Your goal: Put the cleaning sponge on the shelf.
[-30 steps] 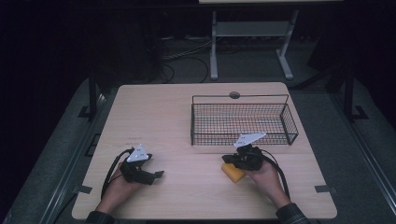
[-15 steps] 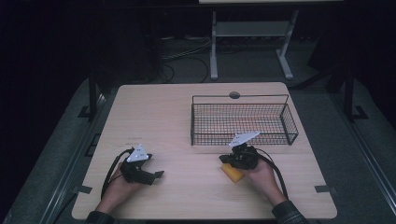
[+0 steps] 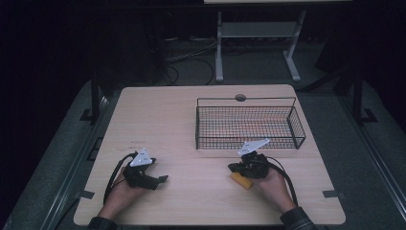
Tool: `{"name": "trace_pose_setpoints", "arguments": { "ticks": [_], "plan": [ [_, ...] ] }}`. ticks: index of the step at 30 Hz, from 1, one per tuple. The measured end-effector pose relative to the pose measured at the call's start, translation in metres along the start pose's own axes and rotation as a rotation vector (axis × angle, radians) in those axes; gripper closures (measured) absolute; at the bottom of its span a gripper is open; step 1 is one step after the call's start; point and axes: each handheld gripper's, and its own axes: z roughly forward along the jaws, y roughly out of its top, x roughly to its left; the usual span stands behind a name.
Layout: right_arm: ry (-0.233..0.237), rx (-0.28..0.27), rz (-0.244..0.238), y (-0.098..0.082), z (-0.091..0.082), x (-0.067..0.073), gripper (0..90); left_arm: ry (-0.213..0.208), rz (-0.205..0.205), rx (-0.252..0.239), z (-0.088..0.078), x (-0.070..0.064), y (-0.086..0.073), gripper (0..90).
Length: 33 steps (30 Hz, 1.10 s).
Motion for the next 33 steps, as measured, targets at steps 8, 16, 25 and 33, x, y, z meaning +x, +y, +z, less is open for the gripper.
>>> {"name": "trace_pose_setpoints", "arguments": {
  "ticks": [8,16,25,33],
  "plan": [
    [-0.011,0.014,0.011,-0.011,-0.012,0.001,89.4,0.001,0.002,0.002,0.0,0.0,0.0,14.0],
    [-0.028,0.019,0.028,-0.022,-0.026,0.0,89.4,0.001,0.001,0.002,0.0,0.0,0.0,13.9],
    [-0.052,0.023,0.054,-0.035,-0.04,-0.004,89.4,0.001,0.001,0.002,0.0,0.0,0.0,13.9],
    [-0.079,0.025,0.089,-0.046,-0.053,-0.01,89.4,0.001,0.002,0.002,0.0,0.0,0.0,13.9]
  ]
}}
